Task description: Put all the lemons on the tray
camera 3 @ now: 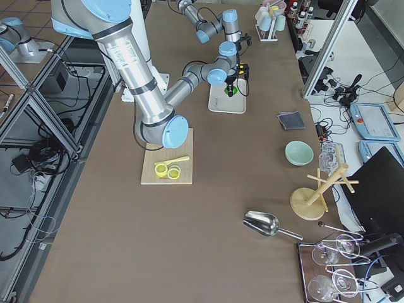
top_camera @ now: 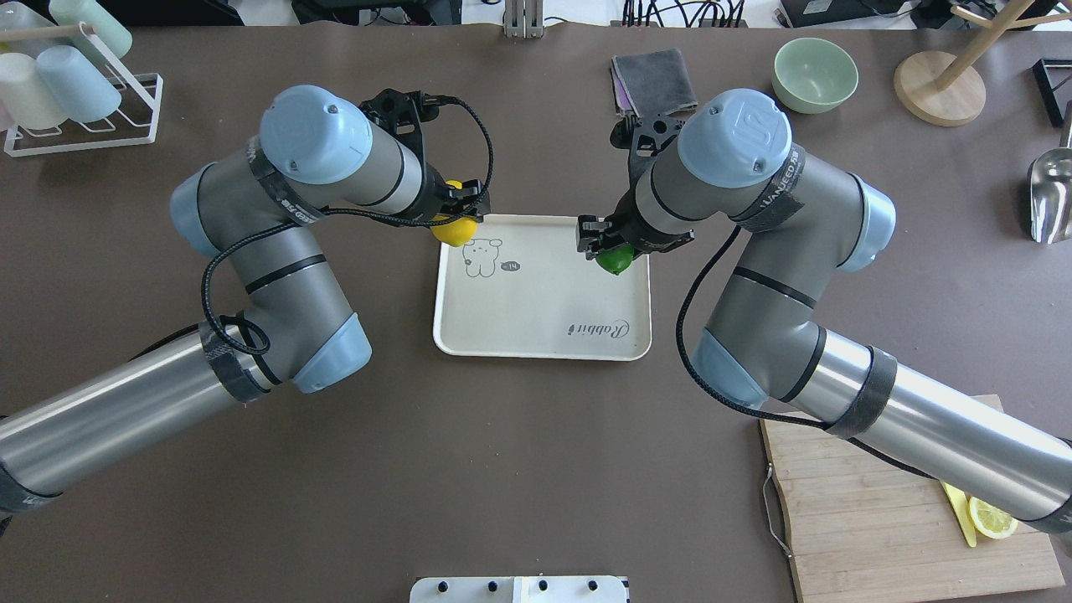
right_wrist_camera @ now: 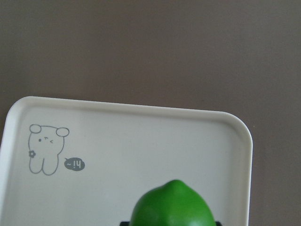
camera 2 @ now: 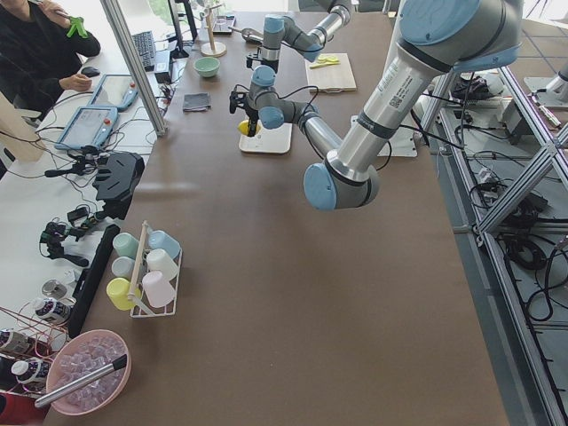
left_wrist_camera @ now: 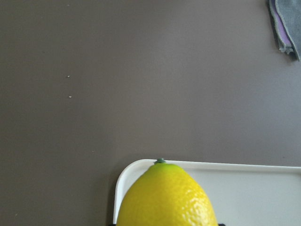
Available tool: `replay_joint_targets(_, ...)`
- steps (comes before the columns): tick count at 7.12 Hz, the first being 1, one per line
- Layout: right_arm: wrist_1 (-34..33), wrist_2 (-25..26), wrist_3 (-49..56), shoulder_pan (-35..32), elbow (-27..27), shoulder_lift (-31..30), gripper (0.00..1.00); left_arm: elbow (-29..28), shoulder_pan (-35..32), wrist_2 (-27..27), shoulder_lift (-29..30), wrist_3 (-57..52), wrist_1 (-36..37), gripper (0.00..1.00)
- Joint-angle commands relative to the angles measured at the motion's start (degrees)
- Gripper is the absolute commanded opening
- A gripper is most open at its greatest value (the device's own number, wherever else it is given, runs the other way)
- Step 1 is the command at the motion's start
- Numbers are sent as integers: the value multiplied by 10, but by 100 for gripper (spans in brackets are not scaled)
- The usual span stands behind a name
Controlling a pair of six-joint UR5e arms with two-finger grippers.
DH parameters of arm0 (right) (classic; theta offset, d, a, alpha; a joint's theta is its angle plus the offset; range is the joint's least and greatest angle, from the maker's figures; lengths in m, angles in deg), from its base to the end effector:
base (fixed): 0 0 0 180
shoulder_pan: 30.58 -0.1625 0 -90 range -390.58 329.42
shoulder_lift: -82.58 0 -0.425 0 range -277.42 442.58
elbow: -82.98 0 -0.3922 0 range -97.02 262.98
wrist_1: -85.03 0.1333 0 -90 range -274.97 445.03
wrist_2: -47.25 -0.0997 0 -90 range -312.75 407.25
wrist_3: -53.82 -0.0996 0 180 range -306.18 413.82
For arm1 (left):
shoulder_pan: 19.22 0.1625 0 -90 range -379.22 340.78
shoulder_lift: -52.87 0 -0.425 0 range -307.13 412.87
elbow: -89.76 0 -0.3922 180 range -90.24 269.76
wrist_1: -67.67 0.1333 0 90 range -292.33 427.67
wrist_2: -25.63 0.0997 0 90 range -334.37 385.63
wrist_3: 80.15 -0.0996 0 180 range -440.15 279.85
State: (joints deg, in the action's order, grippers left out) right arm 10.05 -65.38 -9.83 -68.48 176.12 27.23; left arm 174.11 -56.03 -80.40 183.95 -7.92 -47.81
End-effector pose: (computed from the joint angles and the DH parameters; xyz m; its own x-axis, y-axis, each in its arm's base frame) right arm -0.4822 -0.4958 0.2479 0.5717 -0.0741 0.8171 -0.0796 0.9862 0.1452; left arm 0.5218 -0.5227 0.2149 0.4875 0.0016 -0.8731 0.2456 0.9594 0.1388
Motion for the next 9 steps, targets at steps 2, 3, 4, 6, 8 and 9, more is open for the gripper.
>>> replay_joint_targets(2, 4, 6, -1, 15, -11, -1, 0, -9, 62, 56, 9, 34, -1, 0)
replay_joint_targets(3, 4, 13, -1, 25, -18, 0, 0, -9, 67, 57, 9, 34, 0, 0)
replay_joint_targets(4, 4, 21, -1, 34, -23, -1, 0, -9, 70, 57, 8, 34, 0, 0)
replay_joint_targets(6, 56, 37, -2, 48, -67, 0, 0, -9, 70, 57, 9, 33, 0, 0)
replay_joint_targets(8, 71, 39, -2, 49, -78, 0, 0, -9, 70, 57, 9, 33, 1, 0)
replay_joint_targets(9, 71, 39, -2, 49, -78, 1, 95, -14, 70, 63, 9, 27, 2, 77)
